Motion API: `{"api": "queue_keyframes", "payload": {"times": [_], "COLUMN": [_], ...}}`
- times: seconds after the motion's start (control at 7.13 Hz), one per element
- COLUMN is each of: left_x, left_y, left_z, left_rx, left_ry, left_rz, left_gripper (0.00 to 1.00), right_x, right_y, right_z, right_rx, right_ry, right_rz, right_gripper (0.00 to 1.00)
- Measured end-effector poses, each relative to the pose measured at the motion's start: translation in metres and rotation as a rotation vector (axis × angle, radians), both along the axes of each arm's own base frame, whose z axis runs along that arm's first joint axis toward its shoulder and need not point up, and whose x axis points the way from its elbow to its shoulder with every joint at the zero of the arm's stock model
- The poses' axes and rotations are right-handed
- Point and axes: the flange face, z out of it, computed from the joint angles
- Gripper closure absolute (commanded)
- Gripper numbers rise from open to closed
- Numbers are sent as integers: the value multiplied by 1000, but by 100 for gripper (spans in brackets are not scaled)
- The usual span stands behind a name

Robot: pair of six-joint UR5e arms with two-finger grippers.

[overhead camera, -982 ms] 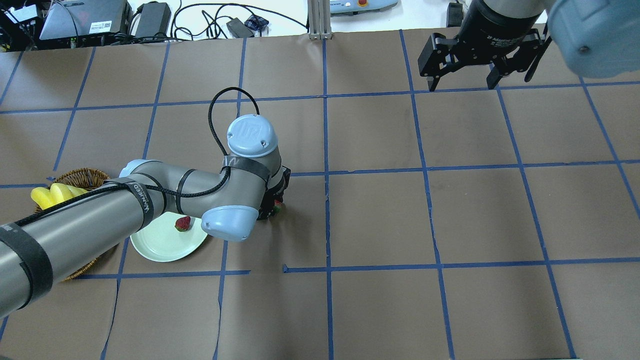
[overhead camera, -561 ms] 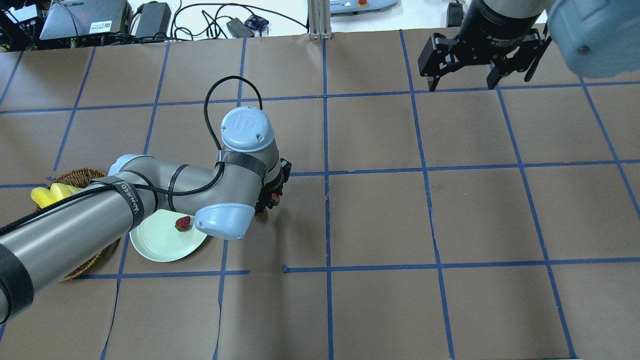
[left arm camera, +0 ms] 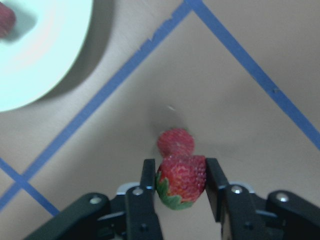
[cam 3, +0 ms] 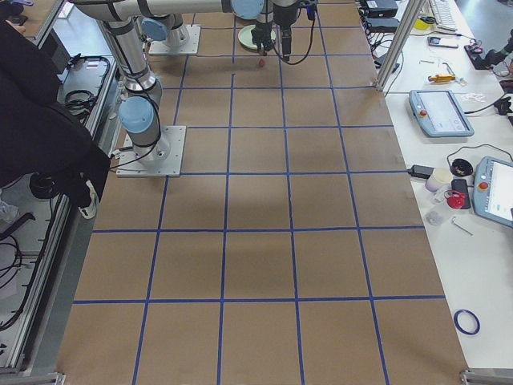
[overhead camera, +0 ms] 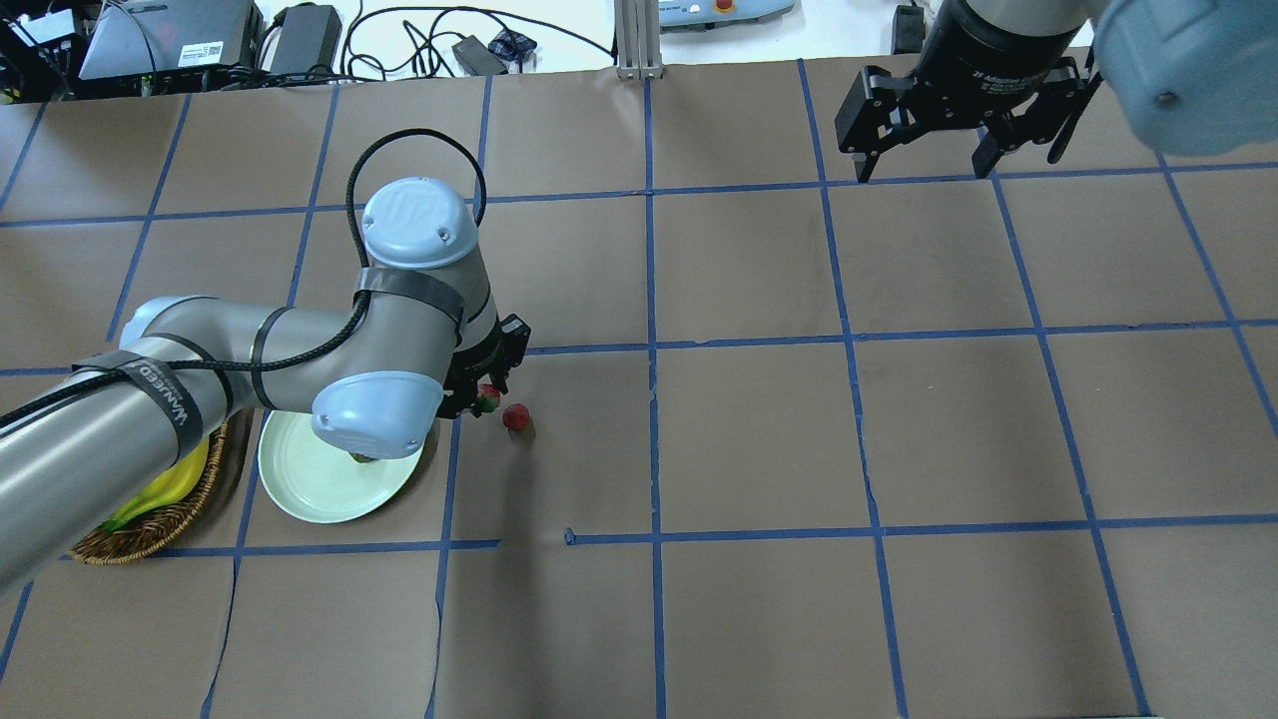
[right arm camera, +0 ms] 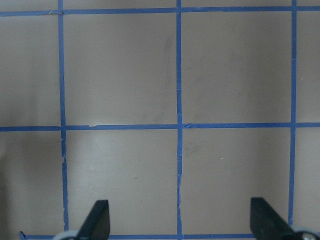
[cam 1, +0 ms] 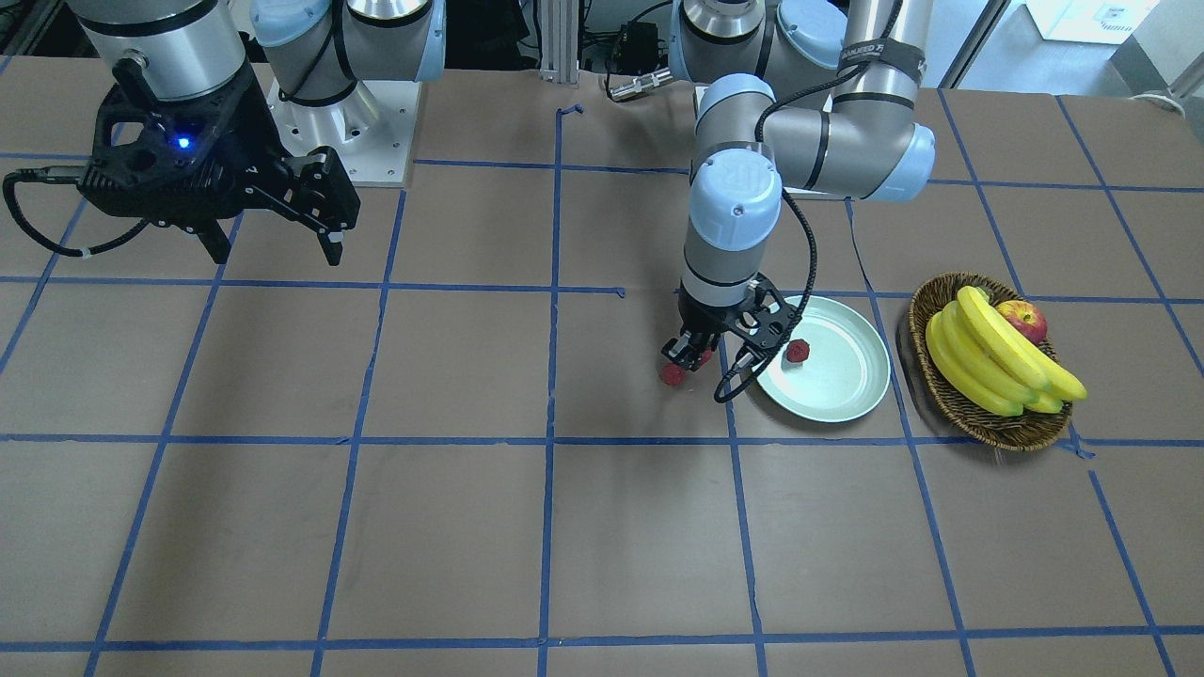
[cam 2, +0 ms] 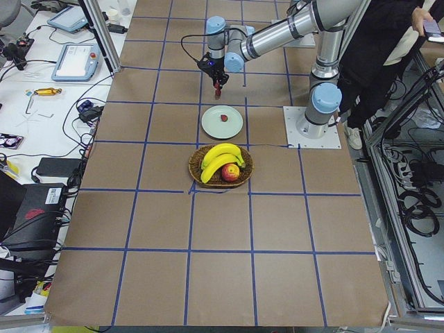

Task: Collect all strawberries into plate
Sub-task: 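Carry it with the left gripper onto the plate and release, then move the left gripper to the last strawberry and grasp it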

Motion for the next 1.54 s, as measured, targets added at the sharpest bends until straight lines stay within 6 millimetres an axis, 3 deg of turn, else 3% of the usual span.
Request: {"api": "queue_keyframes", "payload": {"times": [0.28,0.56,0.7,0.84,0.98,1.26,1.54], "left_x": [59,119,147,169,180,178,148], "left_y": [-14,-10,-8,-7,-5,-3,-7], "left_z": [-1,-17,-23,-27,-30,-33,-28], "left_rx": [30,86,103,114,120,114,89], "left_ry": [-13,-32,-33,-24,-8,26,19], "left_rz": [-47,-92,-107,-112,-105,-81,-73], "left_gripper": [86,86,66,18,0,0,0], "right_x": [0,0,0,0,0,0,0], "right_y": [0,0,0,0,0,0,0], "right_z": [0,0,0,0,0,-1,-1], "right_rx": [0,0,0,0,0,2,3], "right_ry": [0,-1,-1,-1,-2,-2,-2], "right_rz": [0,0,0,0,-1,-1,-1], "right_gripper": [0,0,0,0,0,0,0]}}
